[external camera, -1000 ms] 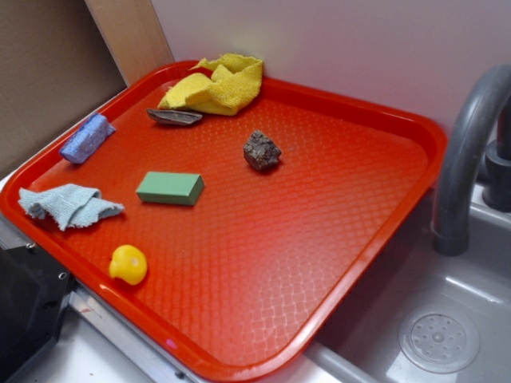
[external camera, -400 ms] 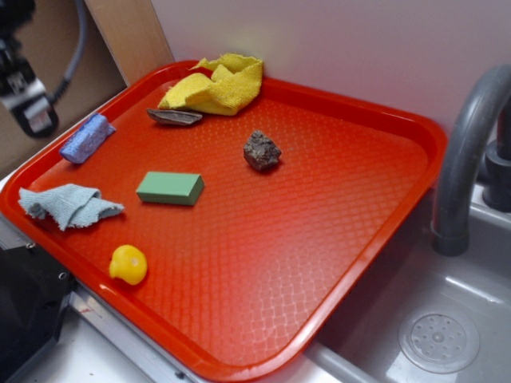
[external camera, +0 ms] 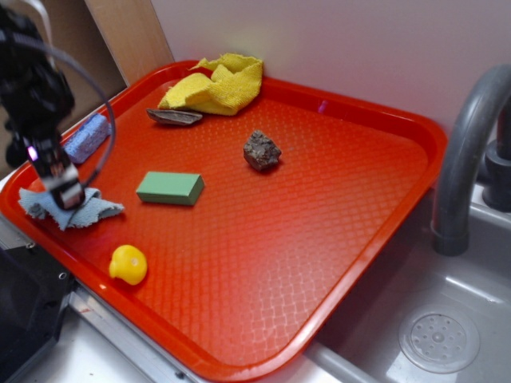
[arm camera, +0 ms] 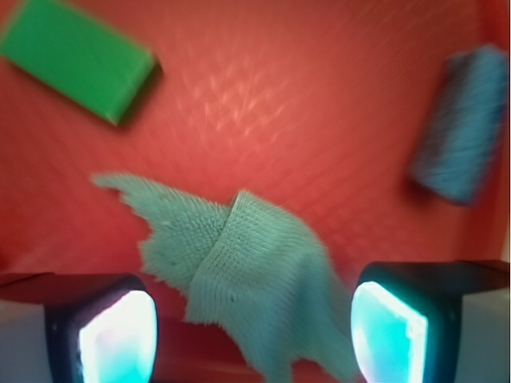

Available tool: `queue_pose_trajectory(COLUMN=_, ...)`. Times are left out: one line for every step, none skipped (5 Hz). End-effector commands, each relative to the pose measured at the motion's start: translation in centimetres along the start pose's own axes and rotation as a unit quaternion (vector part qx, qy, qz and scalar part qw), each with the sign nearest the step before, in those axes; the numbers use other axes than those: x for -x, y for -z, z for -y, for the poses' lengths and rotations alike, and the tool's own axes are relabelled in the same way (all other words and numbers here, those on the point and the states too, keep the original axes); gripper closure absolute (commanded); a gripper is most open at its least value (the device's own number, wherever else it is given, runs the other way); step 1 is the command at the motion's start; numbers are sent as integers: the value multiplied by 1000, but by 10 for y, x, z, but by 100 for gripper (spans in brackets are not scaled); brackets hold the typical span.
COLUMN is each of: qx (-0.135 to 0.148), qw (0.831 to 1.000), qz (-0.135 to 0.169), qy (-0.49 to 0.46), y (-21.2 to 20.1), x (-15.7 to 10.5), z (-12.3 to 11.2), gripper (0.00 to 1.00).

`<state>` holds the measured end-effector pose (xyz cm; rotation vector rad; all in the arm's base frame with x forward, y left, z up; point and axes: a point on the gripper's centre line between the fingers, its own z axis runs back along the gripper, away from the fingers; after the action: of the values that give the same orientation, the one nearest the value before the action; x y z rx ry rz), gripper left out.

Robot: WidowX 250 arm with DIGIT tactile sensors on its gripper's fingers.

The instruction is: Grab the blue cloth.

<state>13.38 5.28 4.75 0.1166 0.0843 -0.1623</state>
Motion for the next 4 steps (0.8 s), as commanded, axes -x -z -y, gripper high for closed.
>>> queue_pose_trajectory(qx=-13, qw=999, qz=-19, qy=23, y=38, x=13, z=6, gripper=0)
queue_pose_trajectory(qx=-66, qw=997, qz=-28, qy=1, y=31, x=10, z=-14, gripper=0)
queue_pose_trajectory(qx=-89, qw=995, qz=-36, qy=-39, y=27, x=9, z=-40, gripper=0)
queue_pose_trajectory(qx=-68, qw=995, qz=-40, qy=-62, y=31, x=10, z=-50, gripper=100)
